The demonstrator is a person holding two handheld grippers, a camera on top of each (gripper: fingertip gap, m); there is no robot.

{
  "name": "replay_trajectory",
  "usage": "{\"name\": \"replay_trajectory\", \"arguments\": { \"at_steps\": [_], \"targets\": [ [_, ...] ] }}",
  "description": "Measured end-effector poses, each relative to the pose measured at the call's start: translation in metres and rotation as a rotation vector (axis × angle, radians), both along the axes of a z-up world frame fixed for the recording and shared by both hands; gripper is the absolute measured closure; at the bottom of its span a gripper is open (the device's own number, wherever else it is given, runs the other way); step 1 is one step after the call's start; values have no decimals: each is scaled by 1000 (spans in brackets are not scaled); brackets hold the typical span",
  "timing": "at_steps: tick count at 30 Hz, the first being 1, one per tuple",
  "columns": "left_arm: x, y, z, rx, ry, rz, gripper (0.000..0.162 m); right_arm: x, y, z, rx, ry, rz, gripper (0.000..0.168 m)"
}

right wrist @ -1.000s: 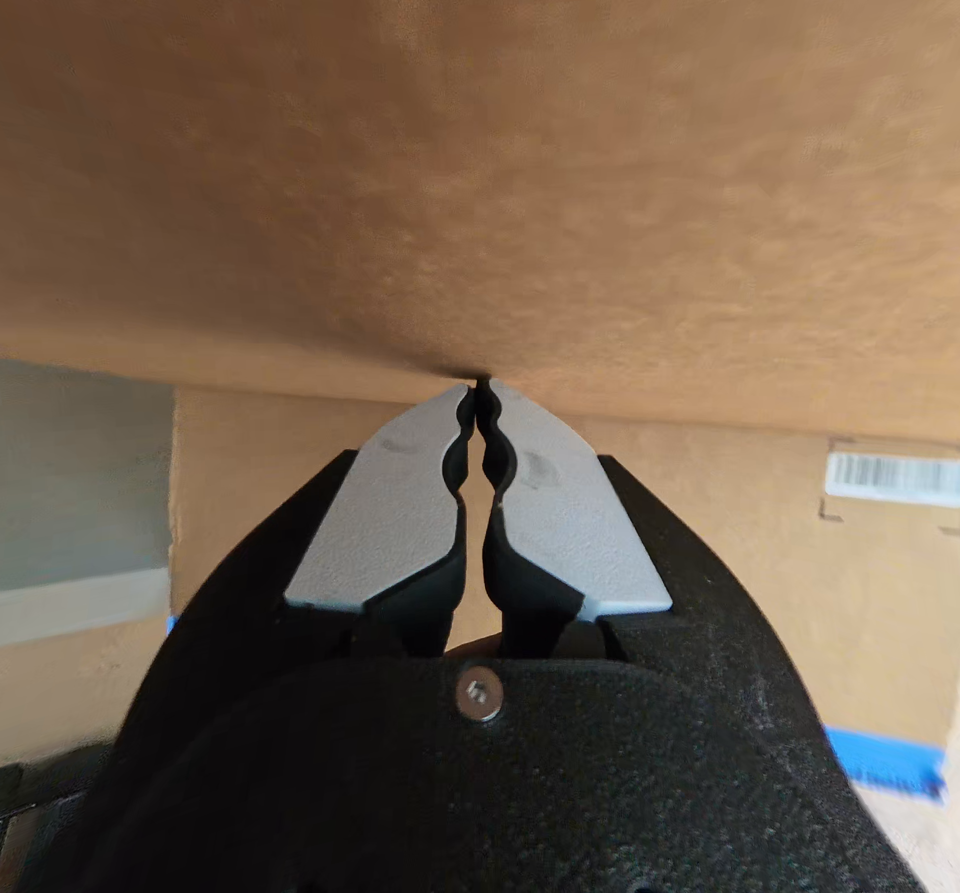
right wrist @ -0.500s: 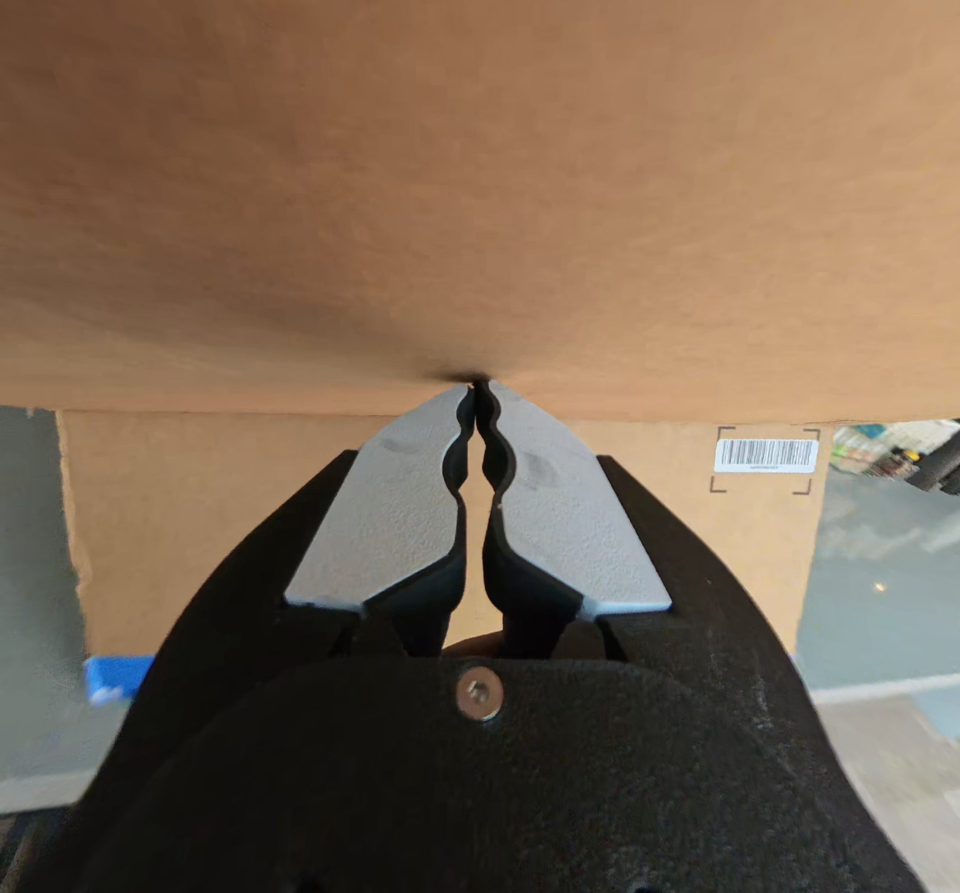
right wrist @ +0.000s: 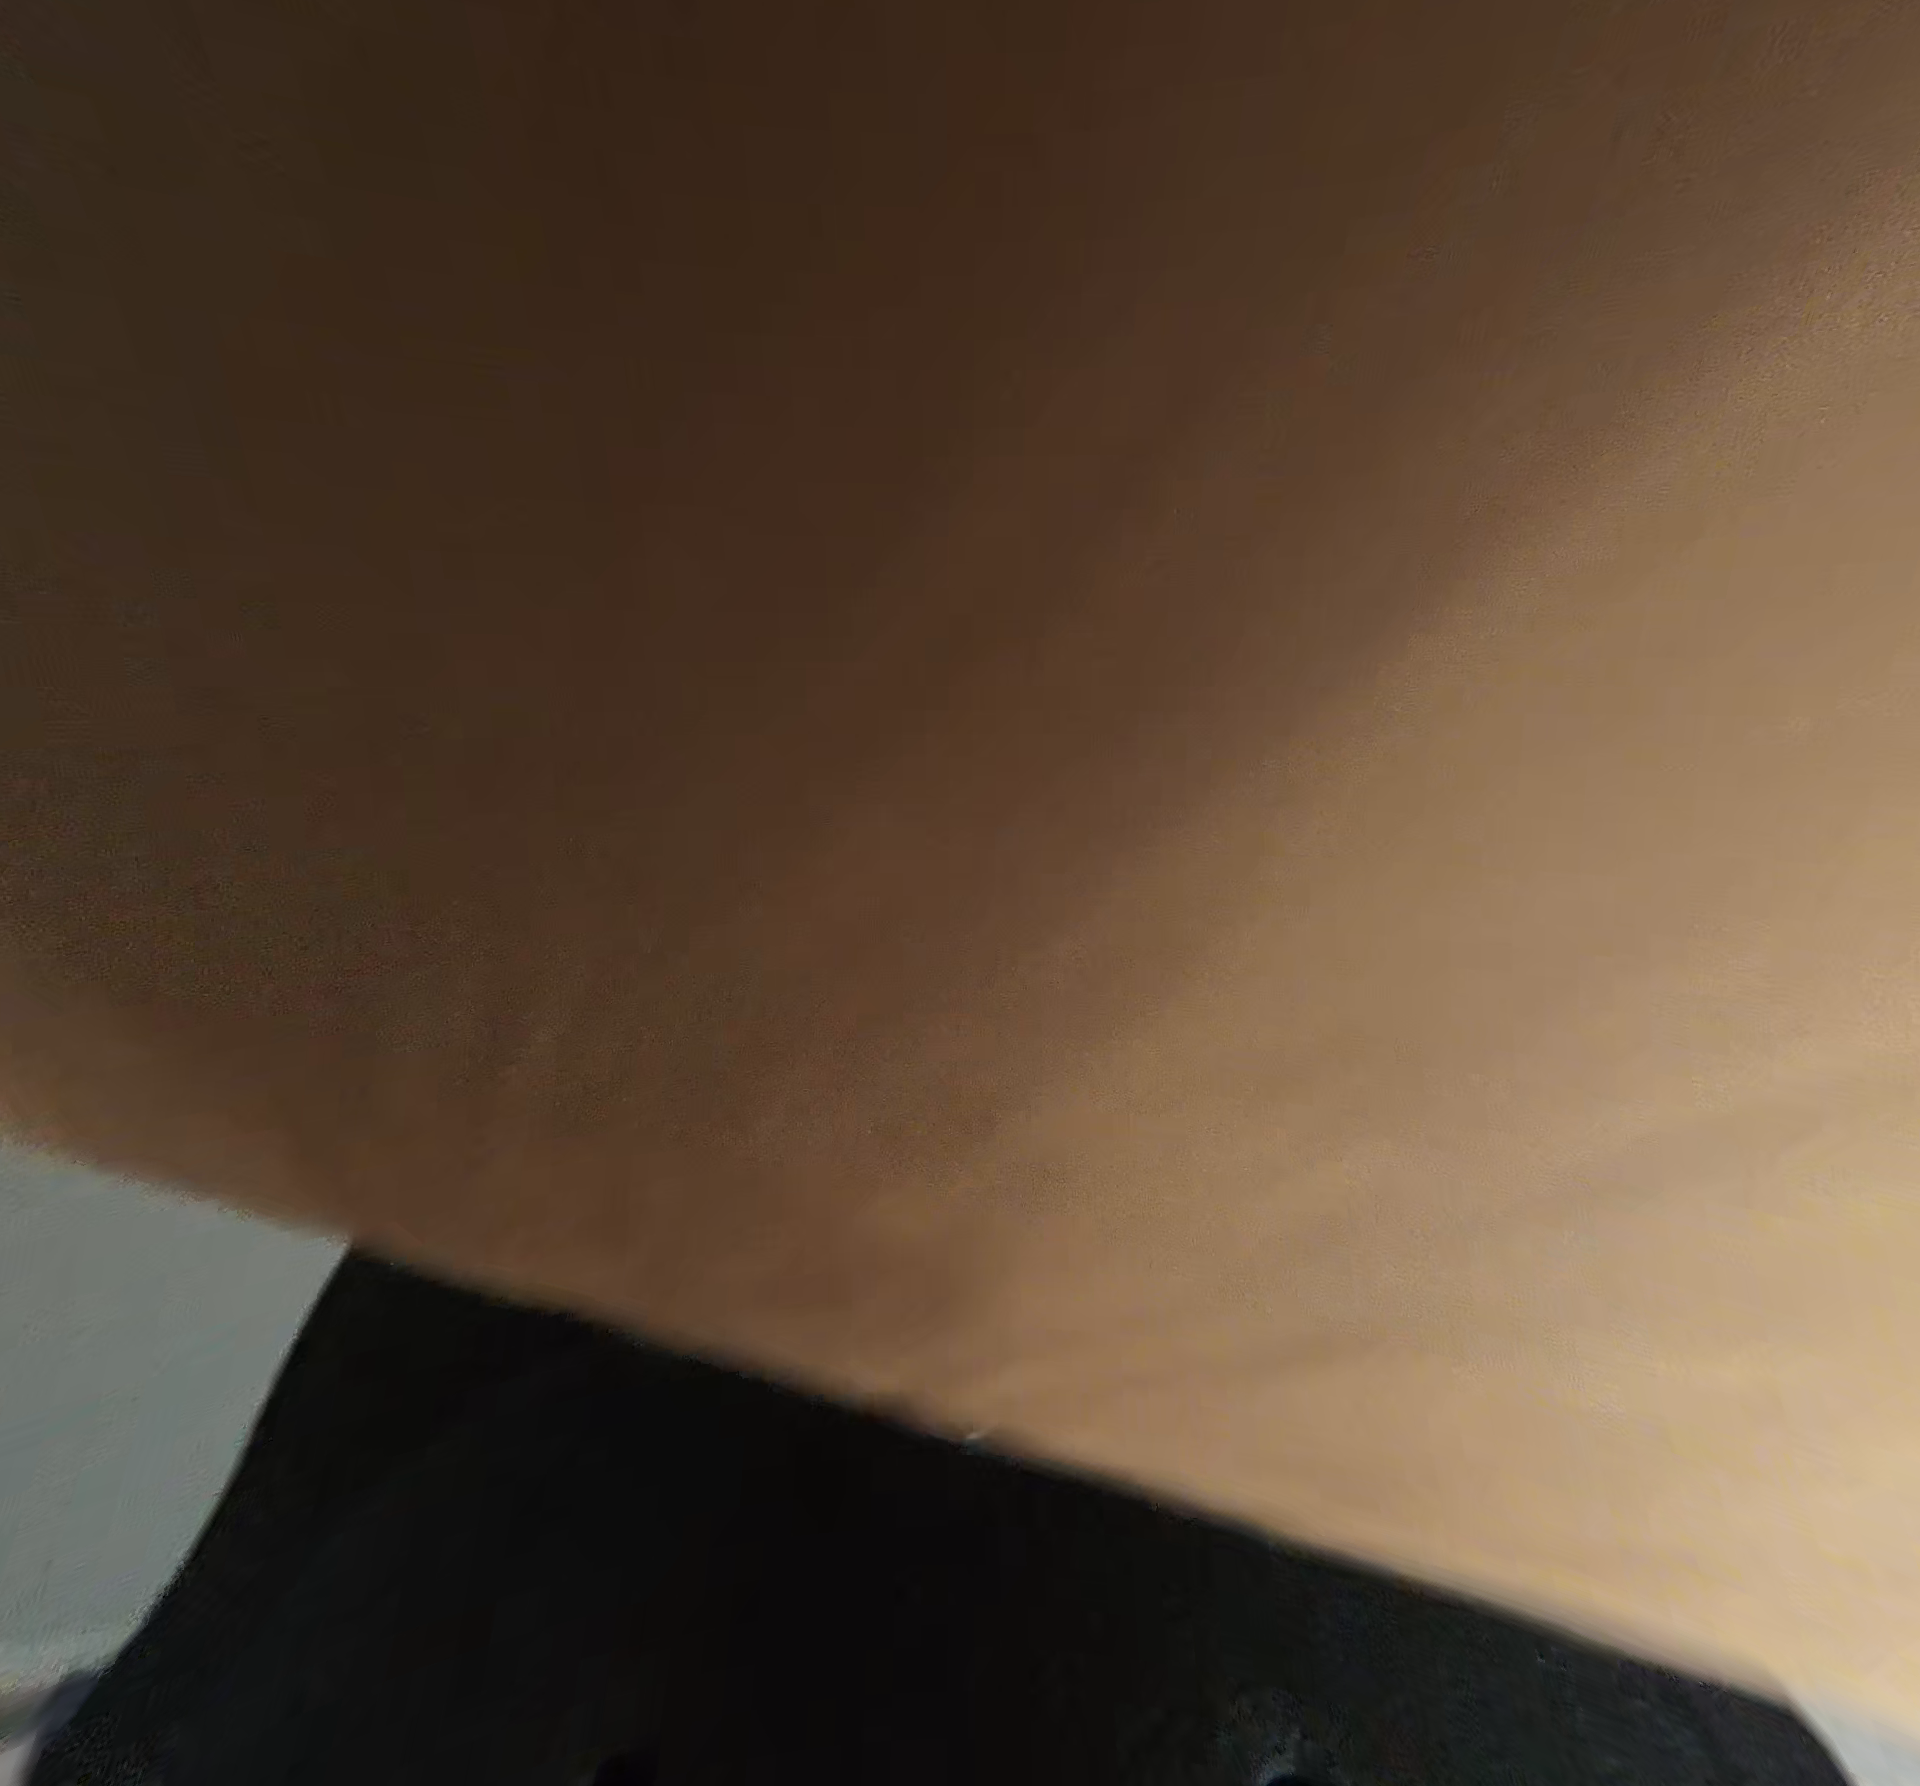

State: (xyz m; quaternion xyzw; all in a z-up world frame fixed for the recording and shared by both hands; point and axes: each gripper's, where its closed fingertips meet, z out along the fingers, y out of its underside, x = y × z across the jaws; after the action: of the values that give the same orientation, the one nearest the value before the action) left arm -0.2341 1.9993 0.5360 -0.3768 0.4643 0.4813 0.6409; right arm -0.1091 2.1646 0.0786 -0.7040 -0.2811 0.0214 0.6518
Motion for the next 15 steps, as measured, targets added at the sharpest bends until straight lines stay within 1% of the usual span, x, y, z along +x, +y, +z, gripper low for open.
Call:
{"name": "replay_trajectory", "arguments": {
  "at_steps": [1, 2, 3, 4, 5, 6, 7, 9, 10, 11, 12, 13, 14, 15],
  "targets": [
    [7, 12, -26, -70, 18, -12, 158, 4, 3, -40, -102, -18, 8, 168],
    [15, 24, -55, -148, 46, -20, 158, 7, -2, -87, -243, -25, 21, 168],
    [19, 36, -78, -195, 55, -4, 156, 10, -13, -131, -369, -11, 45, 168],
    [31, 39, -101, -230, 100, -24, 157, 16, -28, -168, -450, 3, 43, 168],
    [41, 41, -123, -262, 130, -28, 157, 23, -45, -200, -520, 18, 44, 168],
    [51, 35, -140, -277, 161, -35, 156, 31, -61, -223, -546, 27, 29, 168],
    [58, 30, -158, -326, 175, -37, 156, 40, -78, -241, -573, 38, 18, 168],
    [69, 28, -195, -462, 190, -40, 156, 52, -114, -270, -657, 74, 15, 168],
    [71, 29, -217, -545, 244, -36, 157, 57, -130, -279, -687, 84, 17, 168],
    [77, 31, -231, -573, 253, -62, 159, 62, -145, -284, -702, 82, 19, 168],
    [81, 37, -237, -538, 247, -52, 159, 65, -157, -285, -699, 64, 22, 168],
    [86, 38, -246, -543, 260, -53, 159, 67, -166, -279, -667, 26, 27, 168],
    [91, 37, -252, -536, 267, -52, 159, 67, -170, -267, -608, -32, 33, 168],
    [96, 35, -257, -531, 273, -40, 159, 67, -172, -249, -529, -101, 41, 168]
  ]
}}
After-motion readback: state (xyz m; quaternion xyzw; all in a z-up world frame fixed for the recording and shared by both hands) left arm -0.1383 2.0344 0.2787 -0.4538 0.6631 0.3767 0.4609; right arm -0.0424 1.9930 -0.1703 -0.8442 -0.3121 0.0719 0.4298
